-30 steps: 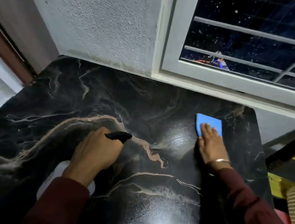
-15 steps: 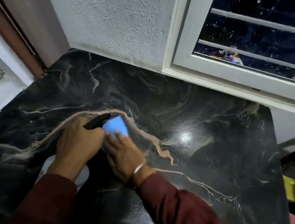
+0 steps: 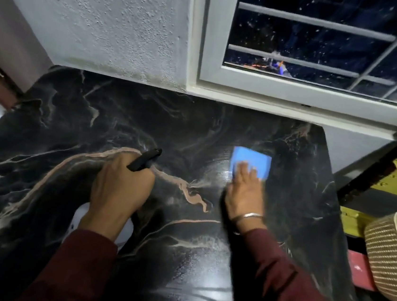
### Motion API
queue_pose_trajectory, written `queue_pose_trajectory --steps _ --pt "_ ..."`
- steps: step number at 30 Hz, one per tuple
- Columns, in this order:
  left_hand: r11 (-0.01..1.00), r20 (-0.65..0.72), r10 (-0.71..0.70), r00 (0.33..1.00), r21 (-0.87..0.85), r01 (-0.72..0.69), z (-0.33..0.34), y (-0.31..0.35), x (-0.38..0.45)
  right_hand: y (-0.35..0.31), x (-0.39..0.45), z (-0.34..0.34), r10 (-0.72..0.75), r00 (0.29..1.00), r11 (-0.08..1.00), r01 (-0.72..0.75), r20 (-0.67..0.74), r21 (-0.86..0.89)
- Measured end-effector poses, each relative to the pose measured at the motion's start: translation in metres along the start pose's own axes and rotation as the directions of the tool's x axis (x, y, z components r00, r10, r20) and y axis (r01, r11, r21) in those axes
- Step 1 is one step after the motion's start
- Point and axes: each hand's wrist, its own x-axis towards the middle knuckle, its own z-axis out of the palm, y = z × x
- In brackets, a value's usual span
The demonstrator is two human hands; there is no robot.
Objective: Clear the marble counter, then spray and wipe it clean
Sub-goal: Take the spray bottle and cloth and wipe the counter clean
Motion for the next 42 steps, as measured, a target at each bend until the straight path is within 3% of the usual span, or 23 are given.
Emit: queue_pose_trajectory --steps 2,4,5,7,9,10,12,14,16,18,19,21,22,25,27,29,33,36,38,40,42 --pt "1.0 0.01 0.027 1.0 -0.016 -0.027 0.006 0.008 0.0 -0.069 -0.034 0.012 -0.233 0.972 0.969 0.231 0.01 0.082" --pt "0.999 0.003 0.045 0.999 -0.022 -0.045 0.012 0.013 -0.002 -0.122 -0.077 0.018 -0.533 0.84 0.846 0.53 0.098 0.06" --pt "0.998 0.005 0.055 0.998 -0.016 -0.055 0.013 0.016 -0.004 -0.131 -0.094 0.016 -0.626 0.772 0.779 0.622 0.11 0.075" --pt "0.996 0.024 0.084 0.996 -0.01 -0.083 0.015 0.02 -0.005 -0.115 -0.099 0.006 -0.676 0.733 0.733 0.658 0.079 0.17" --pt "0.993 0.054 0.119 0.991 0.002 -0.119 0.016 0.021 -0.006 -0.073 -0.077 -0.002 -0.606 0.79 0.792 0.588 0.093 0.163" --pt "0.991 0.069 0.135 0.988 0.008 -0.136 0.016 0.02 -0.007 -0.046 -0.062 -0.003 -0.505 0.86 0.861 0.496 0.069 0.116" --pt "0.985 0.075 0.172 0.982 -0.005 -0.172 0.016 0.018 -0.009 0.016 -0.031 -0.013 -0.159 0.985 0.983 0.153 0.059 0.096" --pt "0.98 0.088 0.2 0.976 -0.031 -0.197 0.012 0.017 -0.012 0.061 -0.028 -0.027 0.109 0.989 0.99 -0.117 0.097 0.082" --pt "0.98 0.106 0.198 0.974 -0.045 -0.194 0.009 0.017 -0.014 0.072 -0.047 -0.03 0.223 0.973 0.97 -0.228 0.063 0.085" --pt "0.98 0.108 0.198 0.974 -0.048 -0.194 0.007 0.018 -0.015 0.034 -0.08 -0.028 0.231 0.971 0.966 -0.237 0.06 0.107" --pt "0.979 0.11 0.203 0.973 -0.052 -0.198 0.007 0.02 -0.014 0.003 -0.1 -0.024 0.162 0.985 0.977 -0.169 0.065 0.128" --pt "0.976 0.103 0.217 0.971 -0.054 -0.212 0.009 0.023 -0.011 -0.064 -0.129 -0.015 -0.136 0.987 0.977 0.12 0.083 0.175" --pt "0.973 0.092 0.228 0.969 -0.055 -0.223 0.011 0.025 -0.009 -0.092 -0.133 -0.01 -0.289 0.954 0.942 0.269 0.082 0.199" --pt "0.964 0.058 0.258 0.964 -0.074 -0.254 0.019 0.032 -0.001 -0.119 -0.079 0.009 -0.484 0.872 0.861 0.46 0.073 0.216" --pt "0.958 0.056 0.281 0.958 -0.072 -0.277 0.023 0.035 0.004 -0.1 -0.023 0.011 -0.445 0.883 0.889 0.417 0.147 0.187" --pt "0.951 0.065 0.309 0.949 -0.051 -0.306 0.029 0.039 0.009 -0.061 0.026 0.008 -0.317 0.926 0.947 0.297 0.204 0.123" --pt "0.94 0.051 0.338 0.94 -0.058 -0.335 0.048 0.055 0.012 0.047 0.076 -0.008 0.007 0.992 0.999 -0.011 0.13 0.03" --pt "0.931 0.074 0.364 0.929 -0.061 -0.36 0.063 0.068 0.013 0.129 0.065 -0.018 0.222 0.971 0.975 -0.222 0.091 -0.009" --pt "0.934 0.106 0.358 0.928 -0.066 -0.352 0.07 0.079 0.013 0.149 0.049 -0.026 0.354 0.931 0.935 -0.355 0.091 -0.008" --pt "0.939 0.129 0.344 0.93 -0.059 -0.339 0.079 0.089 0.013 0.123 0.035 -0.029 0.387 0.922 0.922 -0.386 0.033 -0.013" --pt "0.941 0.137 0.339 0.931 -0.053 -0.335 0.086 0.099 0.013 0.064 0.022 -0.021 0.177 0.984 0.983 -0.176 -0.01 0.043"
